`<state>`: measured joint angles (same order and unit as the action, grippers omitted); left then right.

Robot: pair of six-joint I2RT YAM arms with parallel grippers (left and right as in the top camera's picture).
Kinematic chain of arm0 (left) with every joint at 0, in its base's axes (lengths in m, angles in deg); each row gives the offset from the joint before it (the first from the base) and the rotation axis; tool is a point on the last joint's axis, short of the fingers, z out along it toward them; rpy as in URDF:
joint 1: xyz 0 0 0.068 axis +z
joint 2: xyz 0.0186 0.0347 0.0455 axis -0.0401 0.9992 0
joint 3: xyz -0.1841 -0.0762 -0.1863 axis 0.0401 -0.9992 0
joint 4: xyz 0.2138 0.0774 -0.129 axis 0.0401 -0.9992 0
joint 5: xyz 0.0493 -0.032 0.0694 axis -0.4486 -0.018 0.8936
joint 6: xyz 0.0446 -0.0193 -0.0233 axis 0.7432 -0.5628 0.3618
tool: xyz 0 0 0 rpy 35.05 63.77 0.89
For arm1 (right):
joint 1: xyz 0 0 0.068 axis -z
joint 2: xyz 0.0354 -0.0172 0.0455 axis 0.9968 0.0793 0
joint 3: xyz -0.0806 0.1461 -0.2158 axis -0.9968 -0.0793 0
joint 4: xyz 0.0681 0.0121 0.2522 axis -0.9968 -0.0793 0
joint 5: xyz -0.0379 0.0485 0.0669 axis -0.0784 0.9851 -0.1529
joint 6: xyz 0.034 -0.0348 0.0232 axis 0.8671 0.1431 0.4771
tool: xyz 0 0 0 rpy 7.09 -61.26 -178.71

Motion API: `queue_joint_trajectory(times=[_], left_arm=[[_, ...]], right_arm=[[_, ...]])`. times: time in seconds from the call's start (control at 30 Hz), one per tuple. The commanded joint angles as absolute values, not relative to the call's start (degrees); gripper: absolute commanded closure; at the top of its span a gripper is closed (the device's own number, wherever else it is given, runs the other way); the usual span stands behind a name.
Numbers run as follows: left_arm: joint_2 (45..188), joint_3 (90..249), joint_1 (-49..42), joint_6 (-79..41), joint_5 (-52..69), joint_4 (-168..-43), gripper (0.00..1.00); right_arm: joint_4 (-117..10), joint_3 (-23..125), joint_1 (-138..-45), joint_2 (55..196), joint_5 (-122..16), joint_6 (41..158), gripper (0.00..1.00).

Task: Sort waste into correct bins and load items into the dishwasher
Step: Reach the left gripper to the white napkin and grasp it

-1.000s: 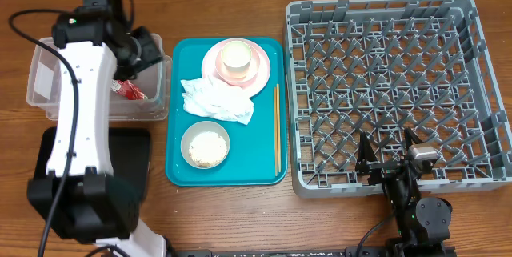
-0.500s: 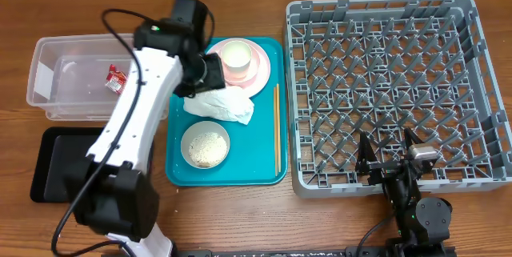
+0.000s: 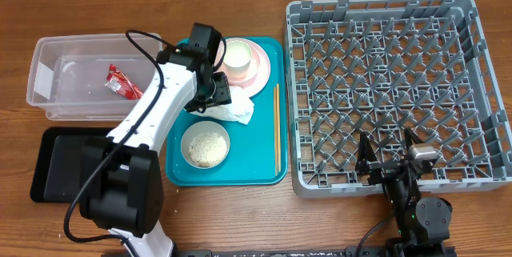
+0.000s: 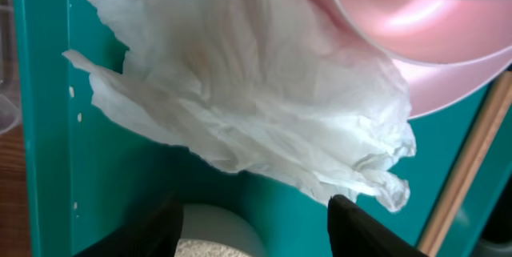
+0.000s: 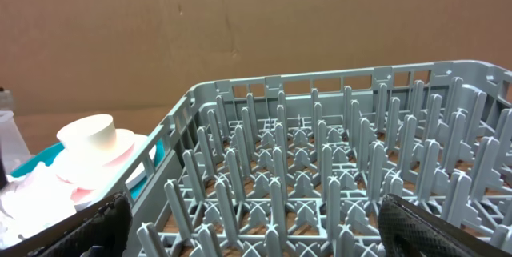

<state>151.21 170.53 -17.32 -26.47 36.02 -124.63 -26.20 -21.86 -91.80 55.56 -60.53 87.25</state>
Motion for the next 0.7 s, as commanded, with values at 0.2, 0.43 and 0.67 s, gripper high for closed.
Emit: queue_joint_trajectory(times=[0.2,0.43,0.67], left_arm=[[151.7,163.2,-17.3,-29.8,43.1,-116.0,0.36],[151.7,159.5,-17.3,-29.8,44.0,-110.5,0.32],[151.7,158.4,-17.3,-30.1,44.0,-110.1,0.37]], right_arm=[[-25.9,-22.5,-91.4,55.0,-61.1,87.5,0.00],[-25.9,-22.5,-91.4,55.0,-61.1,87.5,0.00],[-25.9,-22.5,-91.4,55.0,-61.1,87.5,0.00]])
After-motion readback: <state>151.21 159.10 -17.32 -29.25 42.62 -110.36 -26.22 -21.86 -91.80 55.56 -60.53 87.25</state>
